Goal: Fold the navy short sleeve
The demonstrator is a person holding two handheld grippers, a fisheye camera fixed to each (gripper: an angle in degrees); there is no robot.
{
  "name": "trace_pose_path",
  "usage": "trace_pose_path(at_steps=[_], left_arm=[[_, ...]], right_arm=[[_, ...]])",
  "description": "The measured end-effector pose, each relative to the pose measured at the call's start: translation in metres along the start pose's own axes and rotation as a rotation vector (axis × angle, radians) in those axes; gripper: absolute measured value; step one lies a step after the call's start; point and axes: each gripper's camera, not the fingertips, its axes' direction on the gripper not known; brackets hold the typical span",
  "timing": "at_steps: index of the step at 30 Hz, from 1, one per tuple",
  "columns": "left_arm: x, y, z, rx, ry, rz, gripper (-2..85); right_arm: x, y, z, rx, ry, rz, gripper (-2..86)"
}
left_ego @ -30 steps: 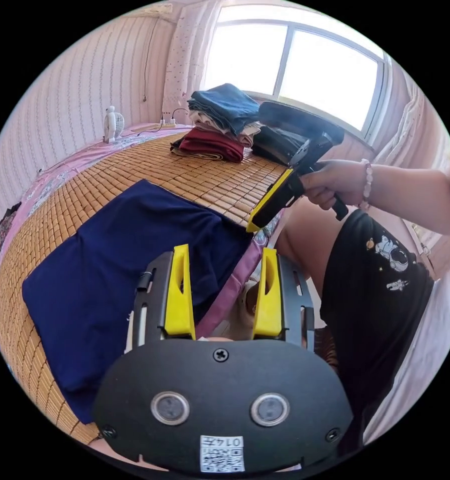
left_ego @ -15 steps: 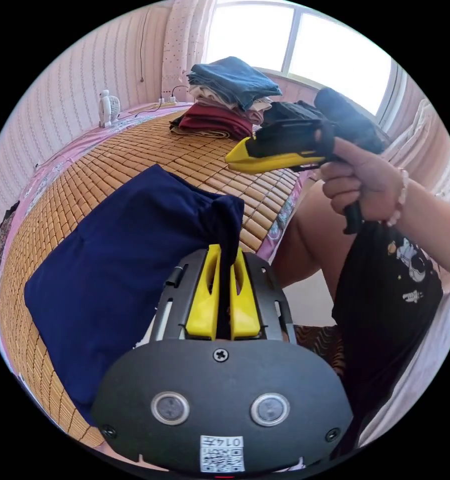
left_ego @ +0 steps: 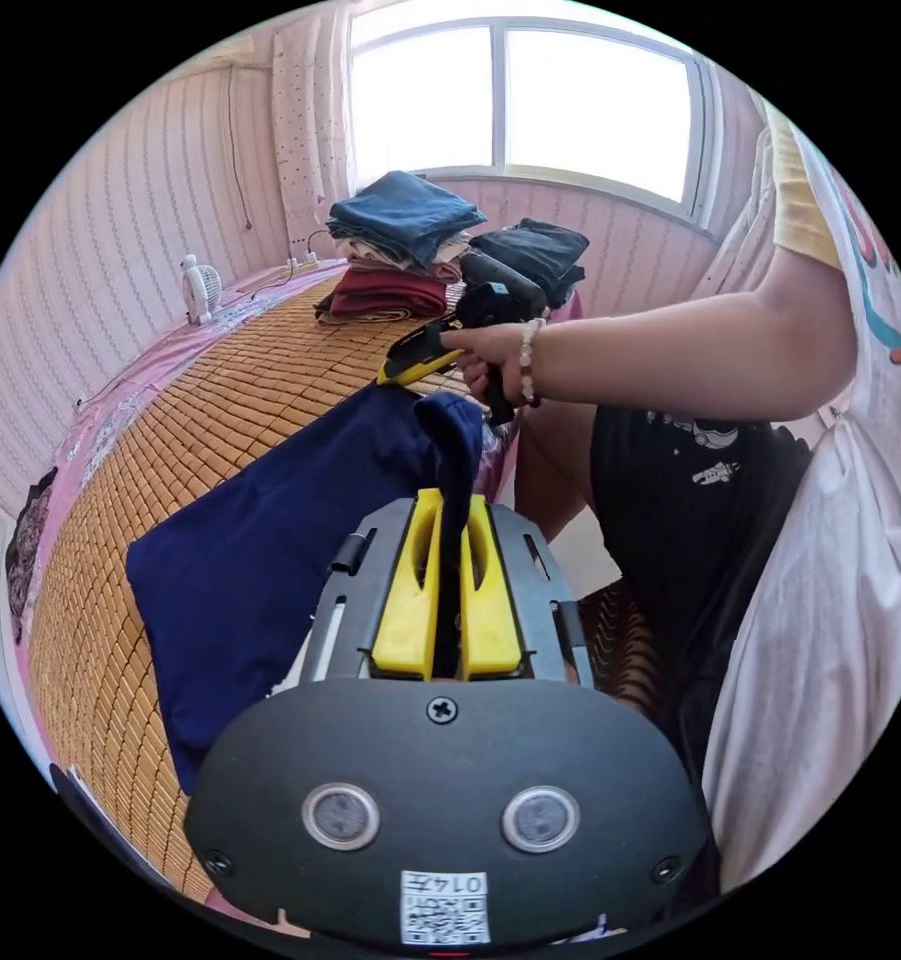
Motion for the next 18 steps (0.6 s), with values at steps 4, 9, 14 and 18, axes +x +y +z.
trace_pose_path(at_steps=[4, 9, 14, 18], left_arm=[[-0.008, 0.001, -0.016, 0.144, 0.060, -0.054, -0.1], [-0.029, 0.020, -0.033, 0.307, 0.121, -0.222, 0.4], [-0.062, 0.068, -0.051, 0.312, 0.002, -0.387, 1.7], [-0.106, 0.128, -0.052, 0.171, -0.199, -0.625, 6.2]], right_arm=[[-0.009, -0.002, -0.074, 0.149, -0.014, -0.036, 1.0], [-0.050, -0.018, -0.123, 0.180, 0.070, -0.161, 1.0], [-0.116, -0.047, -0.059, 0.046, 0.082, -0.327, 1.8], [-0.150, -0.067, 0.042, -0.050, 0.153, -0.370, 4.5]])
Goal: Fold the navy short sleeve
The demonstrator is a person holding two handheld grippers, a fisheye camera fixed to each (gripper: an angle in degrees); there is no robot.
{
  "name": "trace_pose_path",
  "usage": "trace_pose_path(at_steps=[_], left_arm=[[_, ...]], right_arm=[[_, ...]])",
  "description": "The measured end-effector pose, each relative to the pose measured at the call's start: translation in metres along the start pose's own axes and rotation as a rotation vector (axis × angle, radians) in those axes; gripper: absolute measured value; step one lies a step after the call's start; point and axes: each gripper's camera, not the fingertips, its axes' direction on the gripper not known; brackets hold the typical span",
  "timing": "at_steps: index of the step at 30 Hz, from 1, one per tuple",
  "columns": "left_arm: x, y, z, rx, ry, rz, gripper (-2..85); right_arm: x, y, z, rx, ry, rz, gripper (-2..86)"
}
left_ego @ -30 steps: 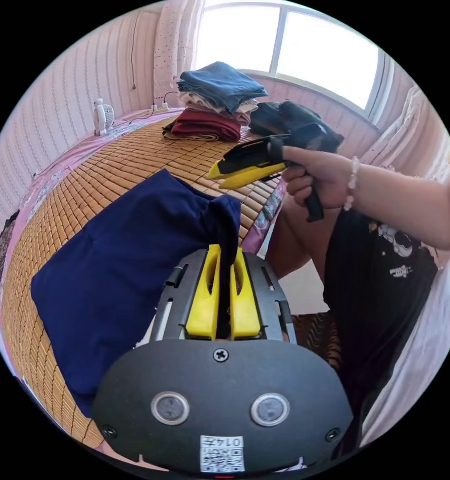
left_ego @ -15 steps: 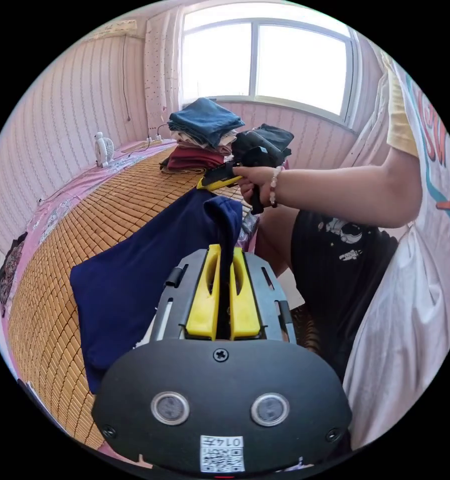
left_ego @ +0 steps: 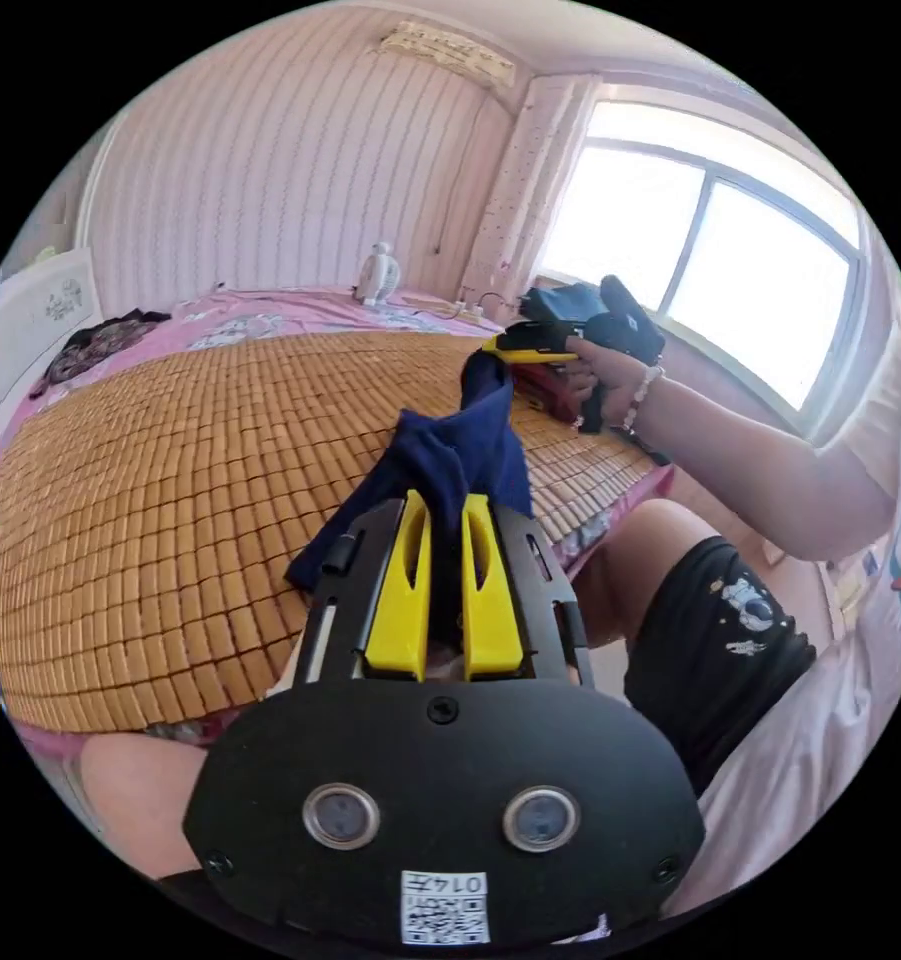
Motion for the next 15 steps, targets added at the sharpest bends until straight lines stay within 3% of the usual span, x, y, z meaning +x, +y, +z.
trace_pose_path(at_steps=[6, 10, 15], left_arm=[[-0.081, 0.030, 0.008, -0.117, -0.063, -0.303, 11.0], [-0.091, 0.034, 0.008, -0.098, -0.084, -0.246, 11.7], [-0.094, 0.043, 0.010, -0.132, -0.096, -0.192, 12.5]], right_arm=[[-0.034, -0.014, 0.065, -0.116, 0.109, -0.175, 10.7], [-0.050, -0.019, 0.095, -0.232, 0.262, -0.310, 16.3], [-0.064, -0.025, 0.125, -0.297, 0.293, -0.396, 17.3]])
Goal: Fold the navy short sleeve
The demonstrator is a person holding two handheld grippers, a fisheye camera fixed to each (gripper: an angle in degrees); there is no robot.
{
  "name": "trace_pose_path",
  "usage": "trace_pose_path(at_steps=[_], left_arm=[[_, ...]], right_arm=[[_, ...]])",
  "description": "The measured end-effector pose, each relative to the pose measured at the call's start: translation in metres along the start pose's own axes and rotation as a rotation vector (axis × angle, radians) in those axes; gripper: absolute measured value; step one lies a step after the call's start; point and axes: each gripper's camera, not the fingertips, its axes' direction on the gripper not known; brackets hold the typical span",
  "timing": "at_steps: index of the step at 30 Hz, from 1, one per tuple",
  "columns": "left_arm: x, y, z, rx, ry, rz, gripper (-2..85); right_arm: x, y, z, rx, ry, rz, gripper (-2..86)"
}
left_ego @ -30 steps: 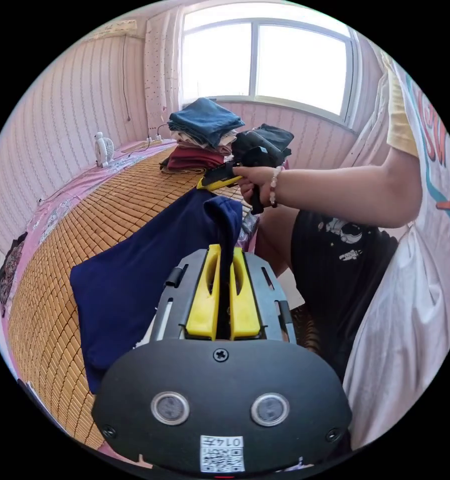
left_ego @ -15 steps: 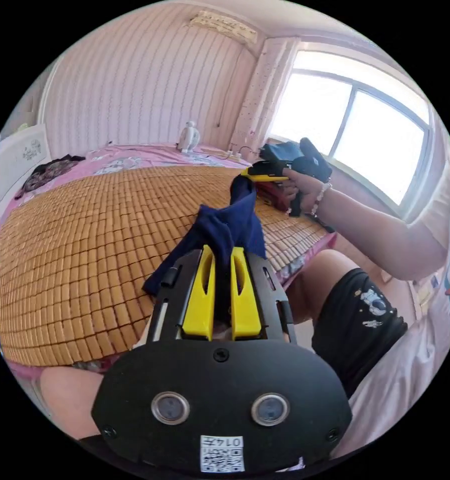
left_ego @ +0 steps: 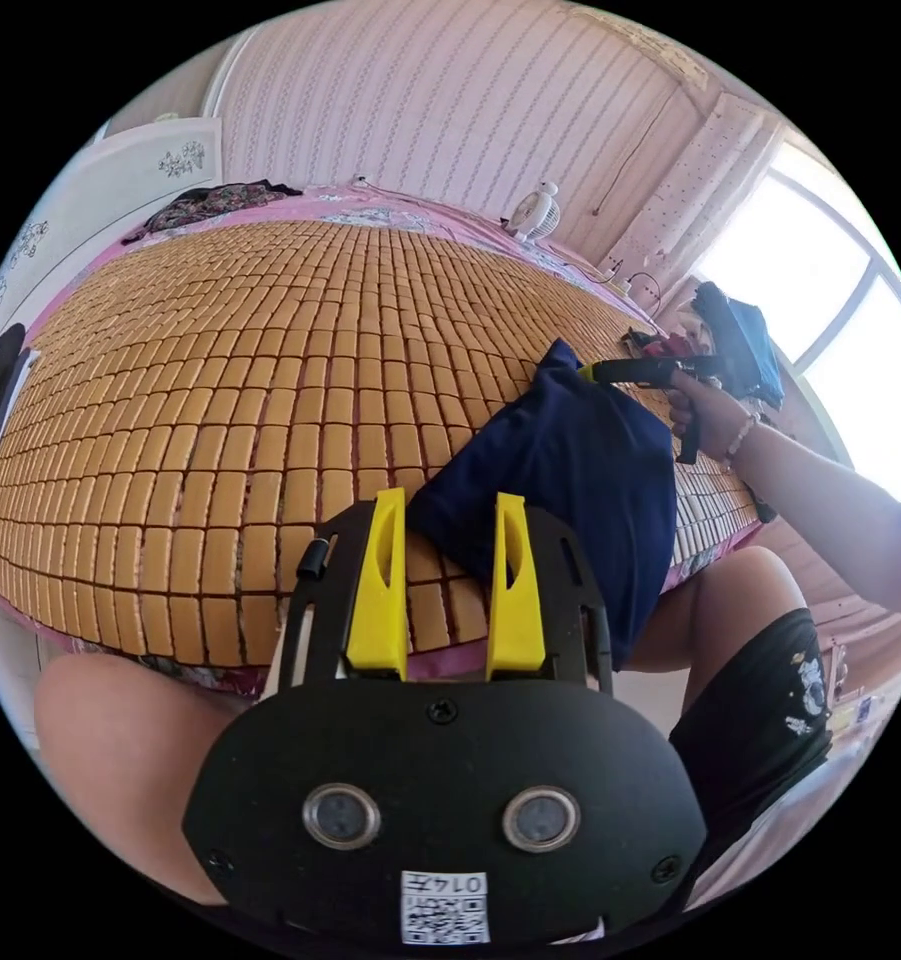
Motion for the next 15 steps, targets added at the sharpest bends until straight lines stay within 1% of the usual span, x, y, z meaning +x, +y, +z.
trace_pose_path(at_steps=[3, 5, 6, 8, 9, 12, 14, 15], left_arm=[[0.000, 0.007, -0.007, -0.023, -0.065, 0.049, 10.6], [-0.002, 0.010, -0.012, -0.031, -0.077, 0.053, 9.2], [-0.004, 0.013, -0.015, -0.031, -0.076, 0.060, 8.2], [-0.005, 0.019, -0.019, -0.040, -0.044, 0.084, 6.4], [-0.006, 0.023, -0.023, -0.041, -0.038, 0.092, 4.8], [-0.008, 0.032, -0.034, -0.042, -0.043, 0.110, 3.5], [-0.011, 0.038, -0.045, -0.034, -0.033, 0.099, 2.8], [-0.013, 0.042, -0.058, -0.008, -0.018, 0.101, 2.4]], right_arm=[[-0.015, -0.006, 0.002, -0.021, 0.057, -0.043, 16.0], [-0.020, -0.007, 0.000, -0.017, 0.070, -0.050, 14.7], [-0.021, -0.007, -0.002, -0.018, 0.070, -0.045, 13.2], [-0.028, -0.007, -0.005, -0.032, 0.009, -0.091, 8.5], [-0.032, -0.006, -0.005, -0.036, 0.017, -0.099, 5.7], [-0.034, -0.004, -0.015, -0.051, 0.000, -0.104, 3.1], [-0.029, 0.004, -0.033, 0.000, -0.041, -0.064, 2.5], [-0.027, 0.014, -0.052, 0.074, -0.080, -0.044, 2.2]])
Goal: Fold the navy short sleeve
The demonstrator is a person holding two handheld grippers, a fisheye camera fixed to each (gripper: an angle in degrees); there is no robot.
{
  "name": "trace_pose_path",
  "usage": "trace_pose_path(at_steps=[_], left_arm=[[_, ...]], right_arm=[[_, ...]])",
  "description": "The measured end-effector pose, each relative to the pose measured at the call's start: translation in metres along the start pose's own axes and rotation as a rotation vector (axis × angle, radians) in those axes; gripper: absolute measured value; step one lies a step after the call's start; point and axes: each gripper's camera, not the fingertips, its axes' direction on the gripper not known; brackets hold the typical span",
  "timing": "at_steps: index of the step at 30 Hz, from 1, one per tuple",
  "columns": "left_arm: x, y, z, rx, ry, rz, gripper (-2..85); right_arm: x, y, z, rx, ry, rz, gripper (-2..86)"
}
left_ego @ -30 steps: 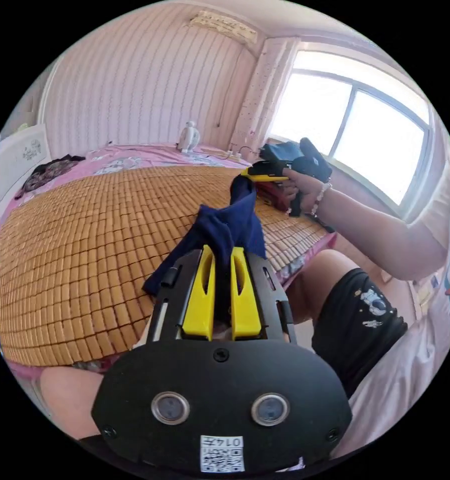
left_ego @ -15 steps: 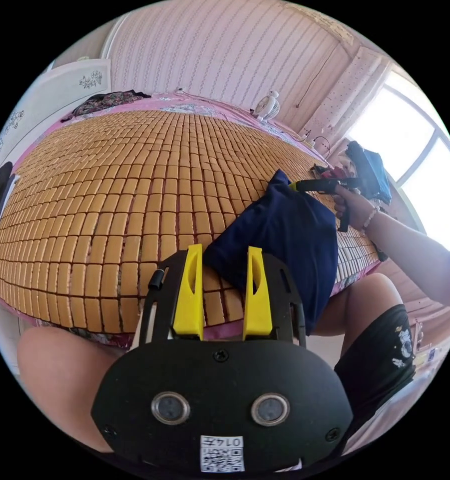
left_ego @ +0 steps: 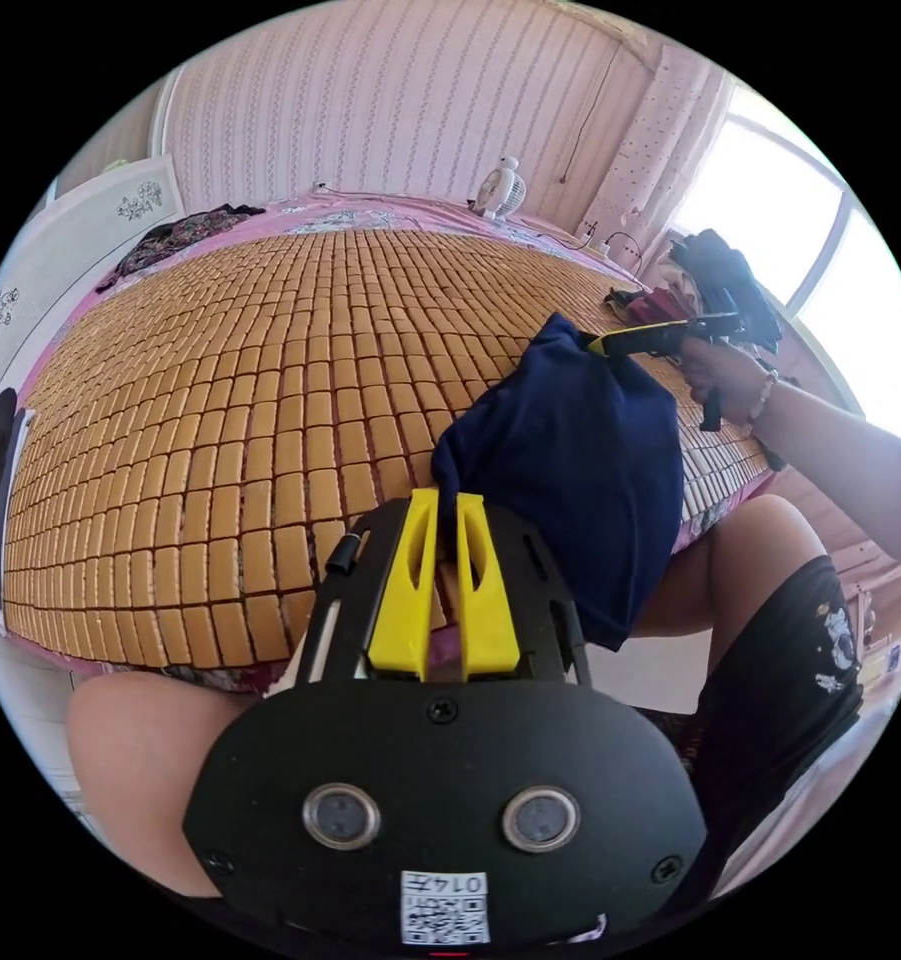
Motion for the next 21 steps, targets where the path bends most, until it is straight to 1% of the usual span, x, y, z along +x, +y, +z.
trace_pose_path(at_steps=[2, 4, 5, 7, 11, 14, 16, 21], left_arm=[[0.002, 0.005, -0.028, 0.054, 0.038, 0.033, 1.9], [0.011, 0.014, -0.073, 0.125, 0.078, 0.107, 1.4], [0.014, 0.017, -0.084, 0.141, 0.079, 0.129, 1.3], [0.023, 0.032, -0.134, 0.205, 0.072, 0.202, 1.0], [0.021, 0.059, -0.208, 0.301, 0.052, 0.230, 0.8], [0.007, 0.087, -0.270, 0.357, 0.012, 0.188, 0.7], [-0.013, 0.114, -0.317, 0.403, -0.031, 0.106, 0.6], [-0.048, 0.173, -0.396, 0.472, -0.200, -0.040, 0.6]], right_arm=[[-0.003, 0.013, -0.031, 0.084, -0.055, 0.004, 1.9], [-0.014, 0.032, -0.071, 0.171, -0.049, -0.016, 1.7], [-0.016, 0.037, -0.081, 0.193, -0.049, -0.019, 1.6], [-0.025, 0.054, -0.119, 0.275, -0.087, -0.021, 1.4], [-0.045, 0.064, -0.161, 0.381, -0.149, -0.031, 1.3], [-0.074, 0.060, -0.179, 0.456, -0.240, -0.063, 1.3], [-0.110, 0.049, -0.179, 0.487, -0.295, -0.118, 1.2], [-0.190, -0.004, -0.155, 0.458, -0.464, -0.259, 1.2]])
